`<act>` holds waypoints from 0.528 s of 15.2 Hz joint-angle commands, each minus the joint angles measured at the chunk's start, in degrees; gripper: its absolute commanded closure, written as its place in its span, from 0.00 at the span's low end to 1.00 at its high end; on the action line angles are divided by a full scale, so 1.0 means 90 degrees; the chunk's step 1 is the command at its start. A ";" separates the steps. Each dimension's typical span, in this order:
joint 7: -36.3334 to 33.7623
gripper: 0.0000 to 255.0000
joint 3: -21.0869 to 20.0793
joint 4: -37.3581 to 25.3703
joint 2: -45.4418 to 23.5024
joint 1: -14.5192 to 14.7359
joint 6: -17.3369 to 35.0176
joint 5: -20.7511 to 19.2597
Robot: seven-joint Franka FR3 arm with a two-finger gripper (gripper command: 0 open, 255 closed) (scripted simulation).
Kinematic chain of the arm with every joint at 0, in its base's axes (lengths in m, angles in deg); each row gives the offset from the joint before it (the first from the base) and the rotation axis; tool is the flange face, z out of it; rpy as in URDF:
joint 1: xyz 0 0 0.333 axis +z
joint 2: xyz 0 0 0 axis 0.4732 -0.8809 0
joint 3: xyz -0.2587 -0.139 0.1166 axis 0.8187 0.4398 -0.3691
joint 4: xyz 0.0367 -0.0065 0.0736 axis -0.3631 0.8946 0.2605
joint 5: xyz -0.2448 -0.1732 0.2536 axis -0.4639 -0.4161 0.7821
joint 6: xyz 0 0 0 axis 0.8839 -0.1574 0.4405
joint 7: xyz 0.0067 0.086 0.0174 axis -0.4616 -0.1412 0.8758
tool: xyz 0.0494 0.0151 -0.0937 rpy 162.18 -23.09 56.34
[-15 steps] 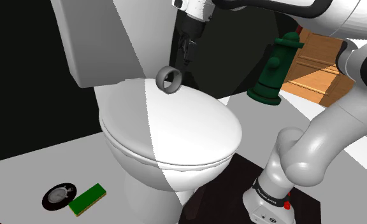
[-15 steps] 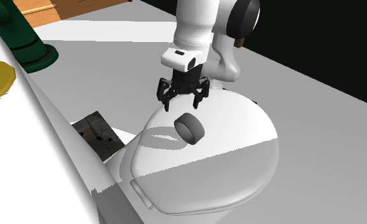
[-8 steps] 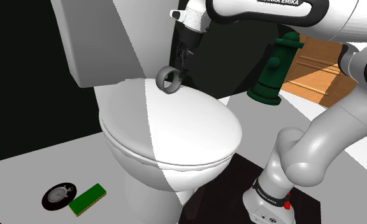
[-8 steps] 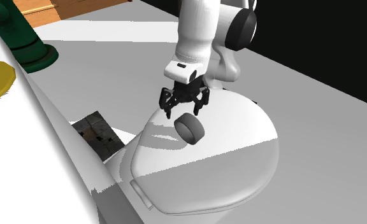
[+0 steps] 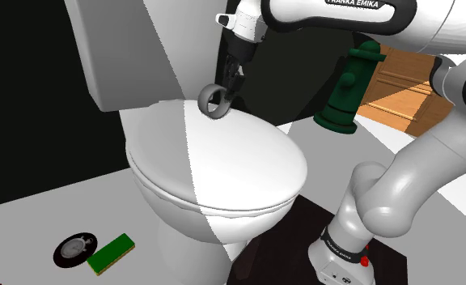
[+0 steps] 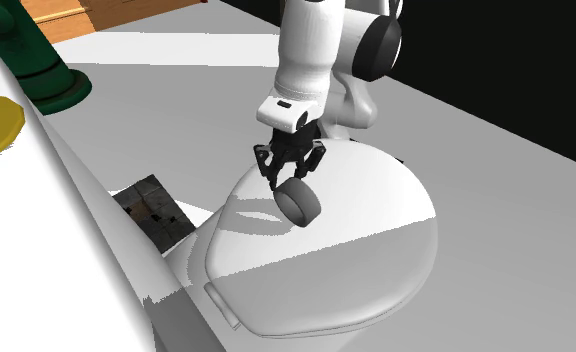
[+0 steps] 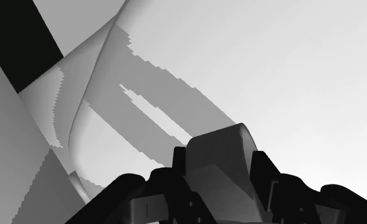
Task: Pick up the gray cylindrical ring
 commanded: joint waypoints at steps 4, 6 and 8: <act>0.0007 1.00 -0.0003 -0.0095 -0.0022 0.0005 -0.0090 0.0006; 0.0017 1.00 -0.0005 -0.0308 -0.0064 0.0005 -0.0261 0.0009; 0.0027 1.00 -0.0007 -0.0527 -0.0111 0.0006 -0.0434 0.0011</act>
